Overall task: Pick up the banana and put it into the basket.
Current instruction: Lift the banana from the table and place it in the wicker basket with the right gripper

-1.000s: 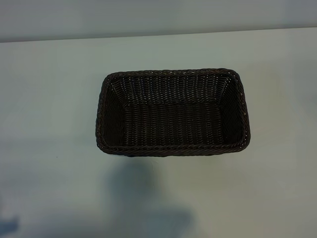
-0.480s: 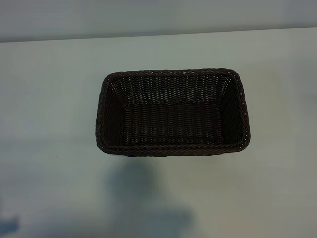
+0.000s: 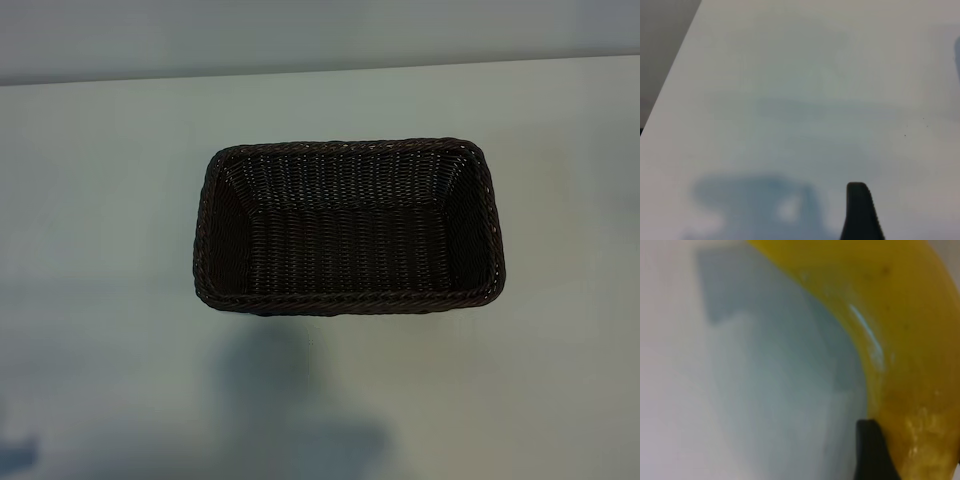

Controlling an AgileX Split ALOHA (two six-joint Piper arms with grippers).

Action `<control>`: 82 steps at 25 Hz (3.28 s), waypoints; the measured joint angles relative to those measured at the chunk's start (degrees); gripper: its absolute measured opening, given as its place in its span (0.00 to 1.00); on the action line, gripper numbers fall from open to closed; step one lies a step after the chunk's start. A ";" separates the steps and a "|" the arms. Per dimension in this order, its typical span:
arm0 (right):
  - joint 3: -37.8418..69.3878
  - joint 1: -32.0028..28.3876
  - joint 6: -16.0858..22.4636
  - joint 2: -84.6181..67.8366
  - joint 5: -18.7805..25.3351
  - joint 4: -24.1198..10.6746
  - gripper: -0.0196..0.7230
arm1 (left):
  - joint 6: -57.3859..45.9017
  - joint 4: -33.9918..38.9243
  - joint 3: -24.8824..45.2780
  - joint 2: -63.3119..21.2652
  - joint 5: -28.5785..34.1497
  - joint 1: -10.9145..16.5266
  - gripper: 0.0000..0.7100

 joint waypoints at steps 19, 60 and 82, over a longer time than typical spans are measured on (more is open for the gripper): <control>-13.69 14.34 1.01 -8.50 16.70 3.40 0.57 | 0.00 0.00 0.00 0.00 0.00 0.00 0.70; -39.42 57.32 -35.57 6.85 15.84 2.30 0.57 | 0.11 0.00 0.00 0.00 0.00 0.00 0.70; -39.42 57.32 -32.53 12.81 13.77 2.09 0.67 | 0.00 0.00 0.00 0.00 0.00 0.00 0.70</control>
